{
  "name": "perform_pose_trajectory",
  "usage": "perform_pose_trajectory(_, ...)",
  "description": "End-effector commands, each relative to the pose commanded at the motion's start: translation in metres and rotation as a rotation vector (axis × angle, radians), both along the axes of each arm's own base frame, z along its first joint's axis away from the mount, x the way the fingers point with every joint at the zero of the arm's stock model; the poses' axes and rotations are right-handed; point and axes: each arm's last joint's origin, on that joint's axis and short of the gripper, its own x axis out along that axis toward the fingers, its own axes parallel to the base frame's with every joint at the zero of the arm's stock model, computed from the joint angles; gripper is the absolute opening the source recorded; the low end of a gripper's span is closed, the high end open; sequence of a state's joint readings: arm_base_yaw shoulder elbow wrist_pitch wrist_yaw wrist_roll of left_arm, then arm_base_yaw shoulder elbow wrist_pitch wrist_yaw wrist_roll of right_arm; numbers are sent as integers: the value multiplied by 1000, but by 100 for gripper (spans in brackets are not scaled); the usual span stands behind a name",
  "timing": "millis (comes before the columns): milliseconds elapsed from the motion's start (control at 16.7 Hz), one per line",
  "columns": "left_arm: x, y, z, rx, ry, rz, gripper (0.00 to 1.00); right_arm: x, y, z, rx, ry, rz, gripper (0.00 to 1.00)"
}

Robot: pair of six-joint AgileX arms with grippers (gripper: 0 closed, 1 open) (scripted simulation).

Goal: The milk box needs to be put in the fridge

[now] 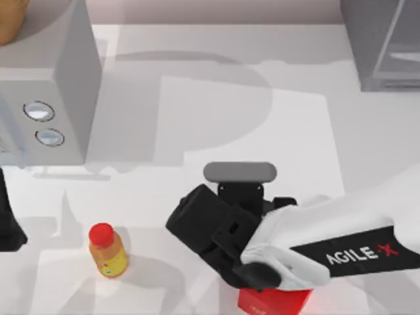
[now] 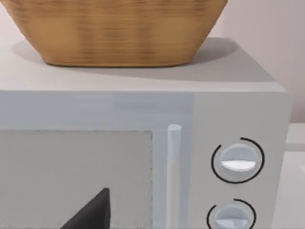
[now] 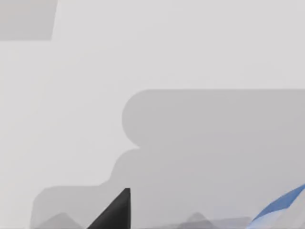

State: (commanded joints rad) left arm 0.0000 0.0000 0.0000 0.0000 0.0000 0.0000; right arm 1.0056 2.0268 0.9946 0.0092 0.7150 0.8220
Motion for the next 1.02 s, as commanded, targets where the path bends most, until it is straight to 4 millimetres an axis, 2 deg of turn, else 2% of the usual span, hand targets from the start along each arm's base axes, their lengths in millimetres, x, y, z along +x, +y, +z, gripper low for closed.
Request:
perform_pose_trajectory(540, 0, 0, 0, 0, 0, 0, 100, 0, 0, 0, 0, 0, 0, 2)
perform_pose_trajectory(1020, 0, 0, 0, 0, 0, 0, 100, 0, 0, 0, 0, 0, 0, 0)
